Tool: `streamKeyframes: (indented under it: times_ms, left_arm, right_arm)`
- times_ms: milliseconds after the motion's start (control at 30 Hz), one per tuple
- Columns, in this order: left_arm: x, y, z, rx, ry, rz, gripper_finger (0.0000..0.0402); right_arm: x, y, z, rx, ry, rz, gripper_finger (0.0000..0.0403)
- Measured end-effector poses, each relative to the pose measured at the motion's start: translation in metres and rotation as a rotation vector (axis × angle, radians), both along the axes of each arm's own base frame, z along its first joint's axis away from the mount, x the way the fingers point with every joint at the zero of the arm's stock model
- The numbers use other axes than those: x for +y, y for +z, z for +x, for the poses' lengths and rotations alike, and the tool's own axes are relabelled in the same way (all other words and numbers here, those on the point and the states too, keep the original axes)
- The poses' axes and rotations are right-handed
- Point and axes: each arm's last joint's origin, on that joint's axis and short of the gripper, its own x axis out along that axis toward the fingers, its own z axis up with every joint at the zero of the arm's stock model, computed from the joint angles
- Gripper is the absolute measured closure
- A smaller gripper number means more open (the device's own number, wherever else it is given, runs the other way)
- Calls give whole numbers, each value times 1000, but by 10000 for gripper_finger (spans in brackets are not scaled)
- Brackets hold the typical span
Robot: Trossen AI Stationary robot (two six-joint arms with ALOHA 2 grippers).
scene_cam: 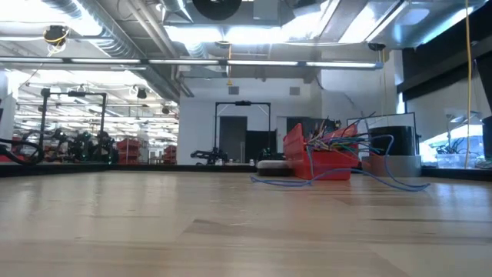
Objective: Coil cords
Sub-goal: Uncoil the blue wire from the black spool
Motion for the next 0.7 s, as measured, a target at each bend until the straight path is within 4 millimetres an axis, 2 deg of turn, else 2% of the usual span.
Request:
streamKeyframes:
  times_ms: [167,333,433,500,700]
  left_arm:
    - [0,0,0,0,0,0,396]
    - [0,1,0,-4,-1,3,396]
    - [0,1,0,-3,-1,3,396]
    - [0,1,0,-4,0,3,396]
    - [2,1,1,-5,8,1,396]
  right_arm:
    - [-2,-30,3,60,-88,-56,210]
    - [-2,-51,-6,237,-54,-27,210]
    - [-2,-42,-13,309,-84,76,210]
    - [-2,-30,-14,289,-107,125,210]
    - [4,11,-6,23,-55,144,210]
